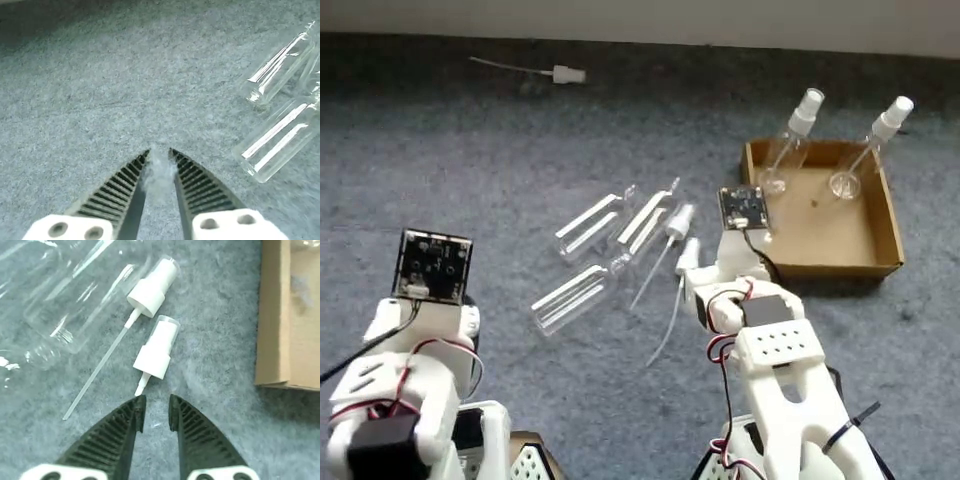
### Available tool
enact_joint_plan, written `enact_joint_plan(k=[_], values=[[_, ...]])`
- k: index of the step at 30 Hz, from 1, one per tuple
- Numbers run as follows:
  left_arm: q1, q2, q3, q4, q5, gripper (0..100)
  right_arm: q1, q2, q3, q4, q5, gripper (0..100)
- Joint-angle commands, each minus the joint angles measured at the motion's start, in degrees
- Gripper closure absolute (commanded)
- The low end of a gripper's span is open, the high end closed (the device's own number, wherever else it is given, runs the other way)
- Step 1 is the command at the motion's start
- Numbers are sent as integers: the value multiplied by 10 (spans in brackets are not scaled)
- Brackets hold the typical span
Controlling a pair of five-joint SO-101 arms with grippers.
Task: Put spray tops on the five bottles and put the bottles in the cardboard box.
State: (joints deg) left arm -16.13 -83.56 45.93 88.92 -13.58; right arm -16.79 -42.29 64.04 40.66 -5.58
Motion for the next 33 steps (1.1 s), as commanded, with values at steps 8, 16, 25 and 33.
enact_joint_plan(k=[8, 16, 25, 33], values=[[-3, -221, 127, -21, -34, 989, 37, -139, 26, 6, -4, 943], [-3, -203, 262, -173, -34, 989, 35, -320, 131, 5, -4, 943], [127, -203, 370, -230, -32, 991, 35, -423, 189, 5, -4, 943], [126, -203, 387, -228, -31, 993, 35, -423, 190, 5, -4, 943]])
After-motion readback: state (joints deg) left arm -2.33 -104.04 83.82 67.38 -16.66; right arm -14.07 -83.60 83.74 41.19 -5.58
